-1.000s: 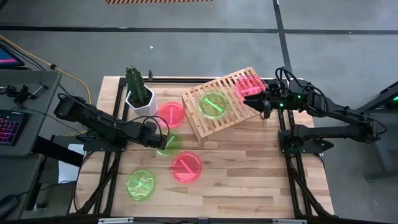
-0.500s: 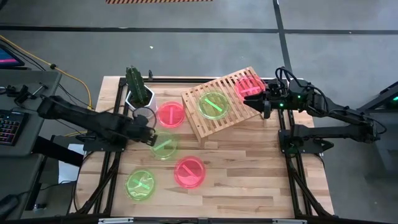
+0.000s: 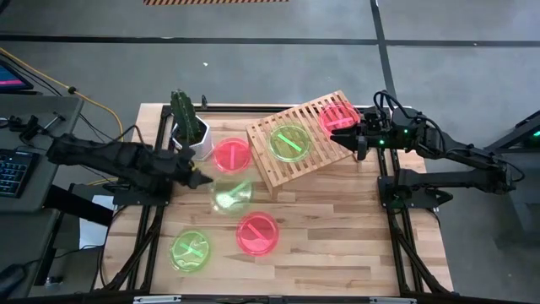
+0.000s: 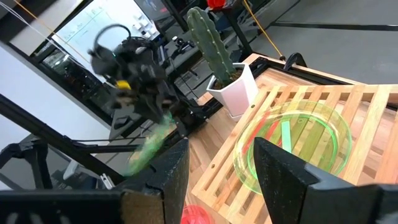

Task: Place and stack plates onto a shelf
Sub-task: Stack the top green plate on top of the other green plate on the shelf

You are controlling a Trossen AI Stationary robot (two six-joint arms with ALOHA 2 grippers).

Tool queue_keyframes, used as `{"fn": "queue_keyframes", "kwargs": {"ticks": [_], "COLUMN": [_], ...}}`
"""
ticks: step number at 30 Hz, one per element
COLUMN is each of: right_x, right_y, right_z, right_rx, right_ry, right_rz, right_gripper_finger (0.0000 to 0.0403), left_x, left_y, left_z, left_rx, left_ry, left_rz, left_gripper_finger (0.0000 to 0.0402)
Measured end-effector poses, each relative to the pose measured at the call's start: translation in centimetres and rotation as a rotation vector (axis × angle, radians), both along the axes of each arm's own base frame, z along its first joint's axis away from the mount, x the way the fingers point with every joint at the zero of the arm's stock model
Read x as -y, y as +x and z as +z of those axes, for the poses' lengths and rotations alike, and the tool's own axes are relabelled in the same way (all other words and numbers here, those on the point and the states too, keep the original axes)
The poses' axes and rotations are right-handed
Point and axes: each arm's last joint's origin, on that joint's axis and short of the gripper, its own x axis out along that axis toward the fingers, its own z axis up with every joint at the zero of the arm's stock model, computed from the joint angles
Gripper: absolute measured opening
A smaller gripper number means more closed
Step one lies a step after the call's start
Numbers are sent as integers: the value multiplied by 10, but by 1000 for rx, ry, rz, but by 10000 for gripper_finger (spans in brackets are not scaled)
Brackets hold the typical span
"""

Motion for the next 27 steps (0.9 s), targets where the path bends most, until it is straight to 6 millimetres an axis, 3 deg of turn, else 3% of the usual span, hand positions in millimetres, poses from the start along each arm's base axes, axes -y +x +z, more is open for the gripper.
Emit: {"fn": "queue_keyframes", "kwargs": {"ticks": [6,12,20,27], "right_x": [0,0,0,0], "right_y": [0,0,0,0], "right_z": [0,1,1,1], "right_rx": [0,8,9,9], "right_ry": [0,5,14,13], "right_rz": [-1,-4,-6,-6], "right_gripper_finger": [161,161,161,161], "left_x": [-20,-64,-127,-148], "left_y": [42,96,157,191], "left_z": [44,66,65,43], "left_rx": [65,-18,-127,-169], "left_ry": [201,356,432,399], "left_rz": [41,45,58,2], "left_gripper_finger": [0,0,0,0]}}
